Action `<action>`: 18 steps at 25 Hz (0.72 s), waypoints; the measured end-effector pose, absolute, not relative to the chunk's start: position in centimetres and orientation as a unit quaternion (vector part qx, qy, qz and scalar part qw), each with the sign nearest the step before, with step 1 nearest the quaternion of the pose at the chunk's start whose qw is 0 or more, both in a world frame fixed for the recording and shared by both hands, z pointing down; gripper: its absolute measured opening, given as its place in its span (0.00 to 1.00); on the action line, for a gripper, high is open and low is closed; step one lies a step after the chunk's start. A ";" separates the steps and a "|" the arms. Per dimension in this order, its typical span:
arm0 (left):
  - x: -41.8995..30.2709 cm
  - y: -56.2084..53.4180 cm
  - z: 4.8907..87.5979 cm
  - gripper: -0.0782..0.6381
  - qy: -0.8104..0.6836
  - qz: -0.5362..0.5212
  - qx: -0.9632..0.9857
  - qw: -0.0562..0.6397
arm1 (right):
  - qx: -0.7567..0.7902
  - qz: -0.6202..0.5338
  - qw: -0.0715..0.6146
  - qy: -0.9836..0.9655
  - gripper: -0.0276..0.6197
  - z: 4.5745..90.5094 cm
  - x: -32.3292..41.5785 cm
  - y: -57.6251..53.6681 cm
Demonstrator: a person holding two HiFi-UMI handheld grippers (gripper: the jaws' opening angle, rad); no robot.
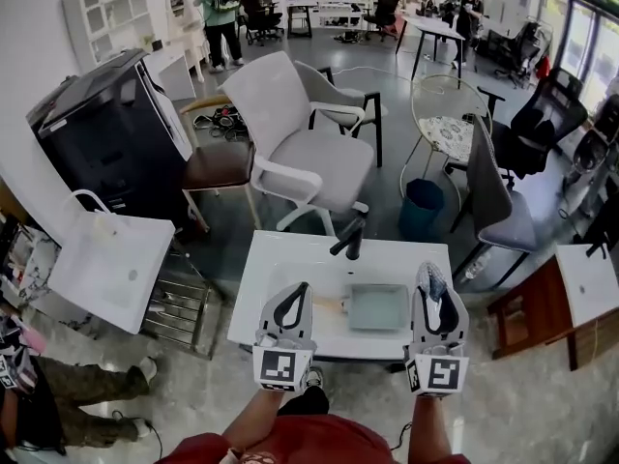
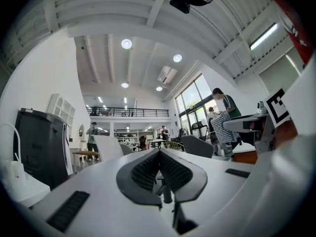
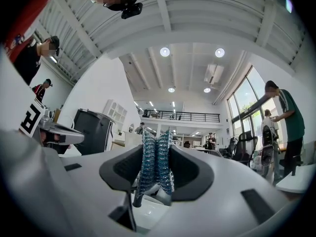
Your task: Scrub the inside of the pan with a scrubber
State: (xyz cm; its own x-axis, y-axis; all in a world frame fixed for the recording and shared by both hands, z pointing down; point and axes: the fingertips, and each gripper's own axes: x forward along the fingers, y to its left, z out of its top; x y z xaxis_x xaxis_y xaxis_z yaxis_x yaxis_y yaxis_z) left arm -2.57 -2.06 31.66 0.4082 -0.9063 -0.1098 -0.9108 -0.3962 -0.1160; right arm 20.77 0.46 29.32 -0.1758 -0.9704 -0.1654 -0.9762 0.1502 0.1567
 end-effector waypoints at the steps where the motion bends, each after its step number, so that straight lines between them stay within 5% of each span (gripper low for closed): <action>1: -3.0 -3.2 31.7 0.13 0.544 0.013 -0.835 0.080 | -0.643 0.112 0.015 0.758 0.31 29.5 20.4 -0.7; 18: -5.0 -16.2 31.8 0.13 0.505 0.006 -0.862 0.051 | -0.670 0.106 -0.001 0.735 0.32 30.6 17.3 -12.0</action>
